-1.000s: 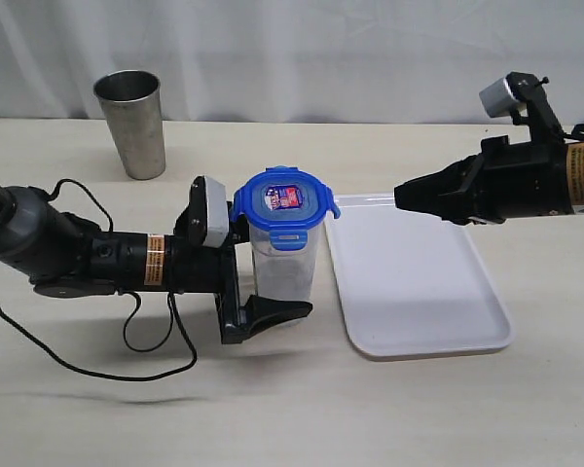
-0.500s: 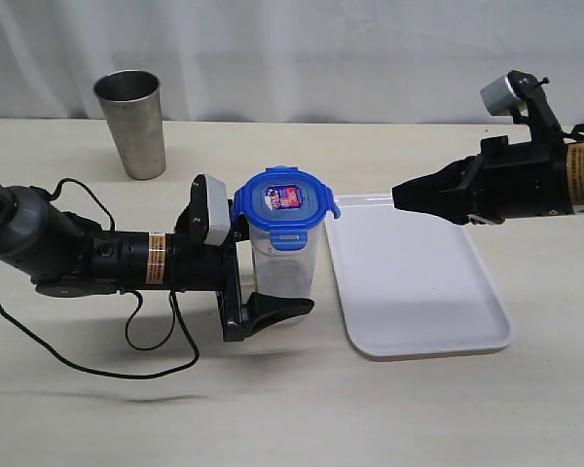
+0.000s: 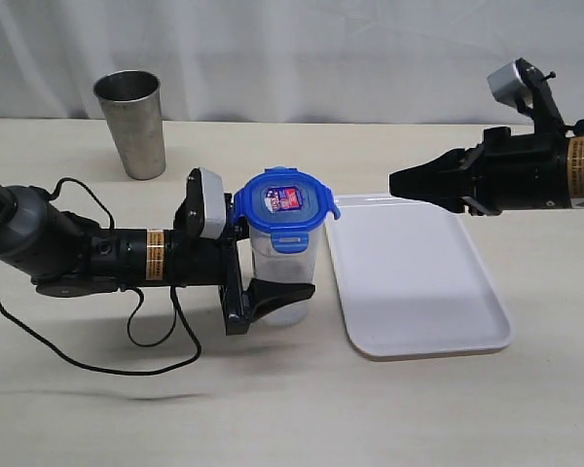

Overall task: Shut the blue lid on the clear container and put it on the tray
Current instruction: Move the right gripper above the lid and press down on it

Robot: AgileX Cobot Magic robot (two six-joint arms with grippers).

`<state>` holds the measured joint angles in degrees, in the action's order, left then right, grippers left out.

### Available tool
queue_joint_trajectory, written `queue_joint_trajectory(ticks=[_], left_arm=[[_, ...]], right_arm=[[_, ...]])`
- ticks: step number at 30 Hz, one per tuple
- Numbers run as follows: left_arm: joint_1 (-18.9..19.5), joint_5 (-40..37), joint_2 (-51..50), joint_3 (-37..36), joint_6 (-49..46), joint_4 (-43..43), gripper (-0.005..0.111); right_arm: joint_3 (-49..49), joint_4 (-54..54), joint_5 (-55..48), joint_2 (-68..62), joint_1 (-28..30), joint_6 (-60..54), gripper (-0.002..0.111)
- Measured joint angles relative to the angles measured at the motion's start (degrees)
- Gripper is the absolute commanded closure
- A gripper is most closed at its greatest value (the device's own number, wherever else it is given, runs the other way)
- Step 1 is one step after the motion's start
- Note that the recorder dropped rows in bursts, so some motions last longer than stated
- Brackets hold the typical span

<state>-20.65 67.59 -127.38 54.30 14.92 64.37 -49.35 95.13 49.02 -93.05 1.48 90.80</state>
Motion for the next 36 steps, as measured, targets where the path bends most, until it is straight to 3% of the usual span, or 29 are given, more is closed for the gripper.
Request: queue_joint_trajectory(ticks=[7,12,20,25,27,29,36], left_arm=[[0.0,0.0,0.0,0.0,0.0,-0.1,0.079],[0.0,-0.4,0.0,0.0,0.3,-0.1,0.107],[0.1,-1.4,0.0,0.0,3.9,-0.8,0.107],[0.6,-1.7,0.0,0.0,4.9,-0.9,0.107],[0.6,-1.7,0.0,0.0,4.9,-0.9,0.107],[0.6,-1.7,0.0,0.0,5.0,-1.2,0.107],[0.6,-2.4,0.0,0.0,5.1,-1.5,0.107]], right_arm=[[-2.5,-1.2,0.3,0.0,-0.7,0.3,0.07],[-7.4,1.2,-9.4,0.0,-7.8,4.9,0.07],[-13.0,4.8,-37.1,0.0,-19.1,15.5,0.07],[-14.1,3.6,-69.1,0.0,-23.9,6.8,0.07],[-15.7,-5.6,-77.2,0.0,-24.5,-4.1,0.07],[-18.6,-22.6,-79.9,0.0,-24.0,-19.0,0.07],[-29.4,-102.9,-88.6,0.0,-18.2,-94.3,0.07]])
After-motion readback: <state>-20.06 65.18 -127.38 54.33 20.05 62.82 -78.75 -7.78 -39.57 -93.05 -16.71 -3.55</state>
